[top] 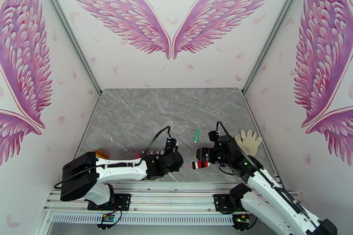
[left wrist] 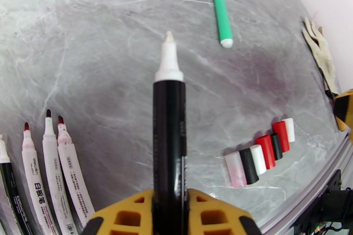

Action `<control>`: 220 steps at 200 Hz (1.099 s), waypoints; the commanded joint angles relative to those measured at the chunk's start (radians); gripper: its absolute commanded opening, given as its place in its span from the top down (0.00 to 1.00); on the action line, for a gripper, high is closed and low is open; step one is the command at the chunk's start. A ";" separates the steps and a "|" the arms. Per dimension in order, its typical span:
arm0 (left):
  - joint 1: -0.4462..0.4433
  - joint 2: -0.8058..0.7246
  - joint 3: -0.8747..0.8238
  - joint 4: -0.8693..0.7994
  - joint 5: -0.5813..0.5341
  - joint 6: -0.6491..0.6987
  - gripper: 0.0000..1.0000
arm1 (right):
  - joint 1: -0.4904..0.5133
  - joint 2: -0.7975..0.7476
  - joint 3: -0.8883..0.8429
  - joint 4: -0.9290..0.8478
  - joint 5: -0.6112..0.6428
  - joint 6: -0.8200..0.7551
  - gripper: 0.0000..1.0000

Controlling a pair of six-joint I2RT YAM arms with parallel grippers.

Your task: Open the pen caps

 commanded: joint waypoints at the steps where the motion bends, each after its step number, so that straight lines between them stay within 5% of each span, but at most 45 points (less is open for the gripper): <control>1: -0.005 0.032 0.038 -0.071 -0.037 -0.060 1.00 | 0.009 -0.028 -0.020 0.040 -0.067 -0.004 0.09; 16: -0.008 0.048 0.047 -0.081 -0.041 -0.072 0.99 | 0.009 -0.037 -0.020 0.039 -0.071 -0.002 0.00; 220: -0.025 0.227 0.182 -0.290 -0.064 -0.173 0.90 | 0.010 -0.075 -0.034 0.004 -0.052 -0.002 0.01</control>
